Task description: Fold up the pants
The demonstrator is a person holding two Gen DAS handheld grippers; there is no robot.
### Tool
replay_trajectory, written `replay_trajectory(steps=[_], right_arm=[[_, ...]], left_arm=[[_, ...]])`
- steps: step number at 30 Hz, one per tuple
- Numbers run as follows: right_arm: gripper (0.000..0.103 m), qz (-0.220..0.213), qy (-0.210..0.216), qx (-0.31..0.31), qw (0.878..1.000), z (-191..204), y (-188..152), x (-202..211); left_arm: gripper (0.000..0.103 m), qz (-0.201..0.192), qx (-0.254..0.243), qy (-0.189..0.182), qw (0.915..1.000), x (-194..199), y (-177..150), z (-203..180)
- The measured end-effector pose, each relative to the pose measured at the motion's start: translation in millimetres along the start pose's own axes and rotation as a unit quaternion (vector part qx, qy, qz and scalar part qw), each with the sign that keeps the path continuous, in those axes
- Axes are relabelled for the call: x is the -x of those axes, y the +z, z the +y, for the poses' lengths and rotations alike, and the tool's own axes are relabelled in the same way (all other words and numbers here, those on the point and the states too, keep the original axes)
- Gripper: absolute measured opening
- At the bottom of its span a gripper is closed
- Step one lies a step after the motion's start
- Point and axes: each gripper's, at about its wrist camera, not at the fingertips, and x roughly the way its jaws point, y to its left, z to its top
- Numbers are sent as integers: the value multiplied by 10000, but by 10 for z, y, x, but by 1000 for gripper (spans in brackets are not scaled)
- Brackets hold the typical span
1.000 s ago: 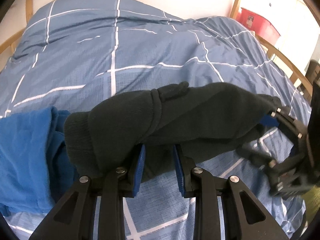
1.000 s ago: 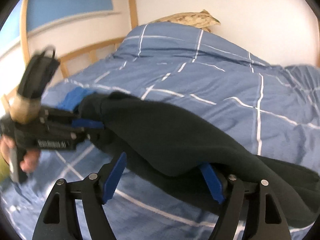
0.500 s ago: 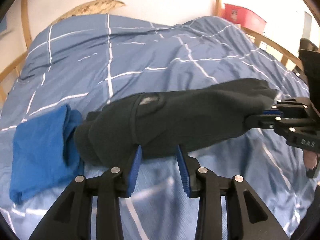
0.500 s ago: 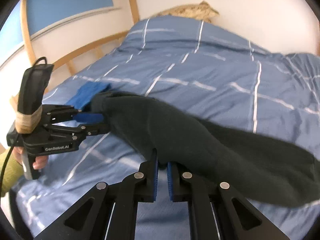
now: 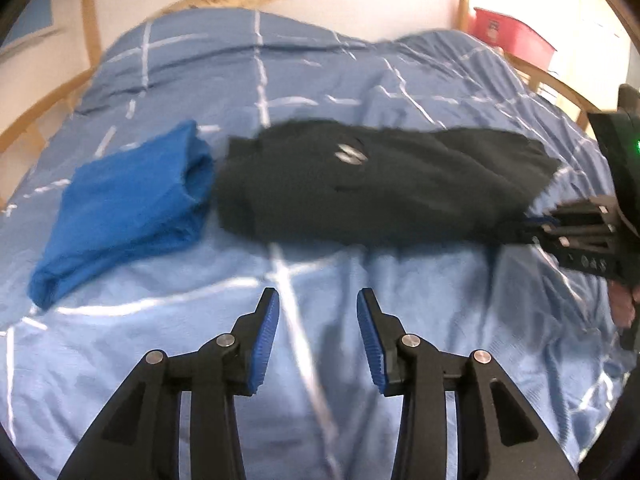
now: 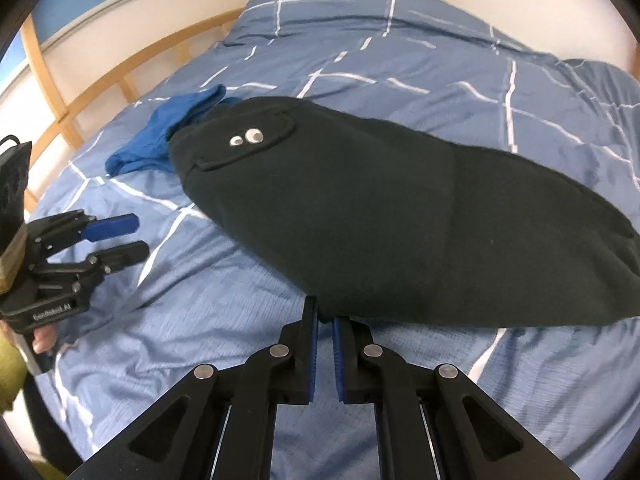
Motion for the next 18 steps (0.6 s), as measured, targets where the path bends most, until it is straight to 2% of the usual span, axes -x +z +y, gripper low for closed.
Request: replay_trajectory(steps=[2, 5, 7, 11, 16, 18], right_arm=[[17, -37, -138, -41, 9999, 34, 4, -2], [37, -88, -237, -58, 9997, 119, -5, -2], [42, -49, -297, -146, 9994, 161, -28, -24], [43, -124, -528, -543, 9970, 141, -149, 67], [44, -661, -668, -853, 9919, 54, -332, 394], [50, -873, -837, -883, 9887, 14, -380, 543]], left_arm=[[56, -332, -94, 201, 9992, 59, 58, 62], [58, -581, -181, 354, 9975, 66, 196, 163], [58, -527, -92, 419, 9977, 25, 280, 228], [58, -487, -78, 355, 9981, 57, 314, 172], [59, -450, -356, 10, 9984, 178, 184, -106], [63, -427, -396, -124, 9982, 232, 157, -222]])
